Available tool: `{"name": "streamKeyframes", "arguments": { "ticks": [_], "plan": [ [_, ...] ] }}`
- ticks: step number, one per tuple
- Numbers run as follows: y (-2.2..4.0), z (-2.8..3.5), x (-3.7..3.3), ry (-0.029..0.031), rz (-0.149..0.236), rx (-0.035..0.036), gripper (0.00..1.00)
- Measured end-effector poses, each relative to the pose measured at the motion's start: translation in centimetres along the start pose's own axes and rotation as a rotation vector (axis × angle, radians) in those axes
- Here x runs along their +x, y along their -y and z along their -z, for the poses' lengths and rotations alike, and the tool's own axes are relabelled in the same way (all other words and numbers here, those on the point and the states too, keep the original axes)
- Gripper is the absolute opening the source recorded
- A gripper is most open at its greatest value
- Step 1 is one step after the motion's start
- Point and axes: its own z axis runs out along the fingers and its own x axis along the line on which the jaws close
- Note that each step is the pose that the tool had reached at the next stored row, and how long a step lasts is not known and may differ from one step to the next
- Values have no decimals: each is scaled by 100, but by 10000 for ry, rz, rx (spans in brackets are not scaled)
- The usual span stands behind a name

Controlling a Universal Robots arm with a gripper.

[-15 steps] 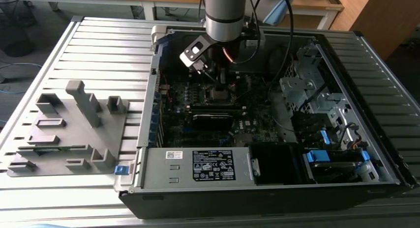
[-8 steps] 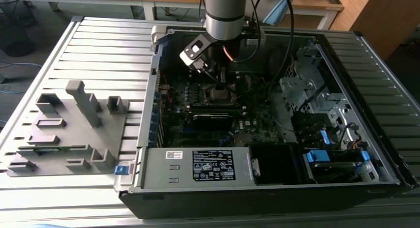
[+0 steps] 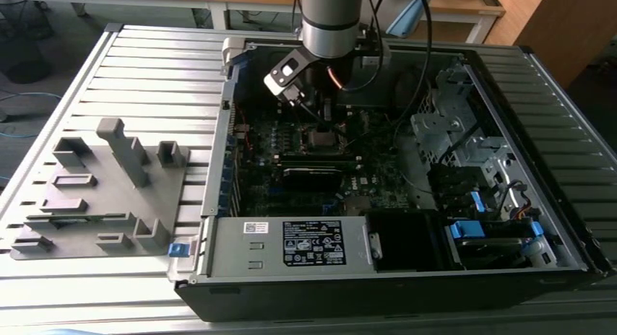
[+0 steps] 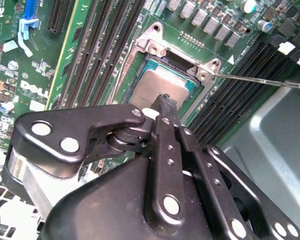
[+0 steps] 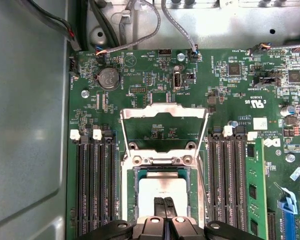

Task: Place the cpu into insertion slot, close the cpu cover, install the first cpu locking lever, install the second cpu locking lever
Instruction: 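Close the cpu cover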

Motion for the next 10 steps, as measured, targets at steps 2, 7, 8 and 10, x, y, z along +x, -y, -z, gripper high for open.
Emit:
{"name": "streamKeyframes", "arguments": {
  "ticks": [2,7,8,10],
  "plan": [
    [-1,6,0,0,0,0,11],
    [-4,58,1,-1,1,-1,11],
    [-7,89,1,0,0,-1,11],
    [-7,89,1,0,0,-1,11]
  ]
}}
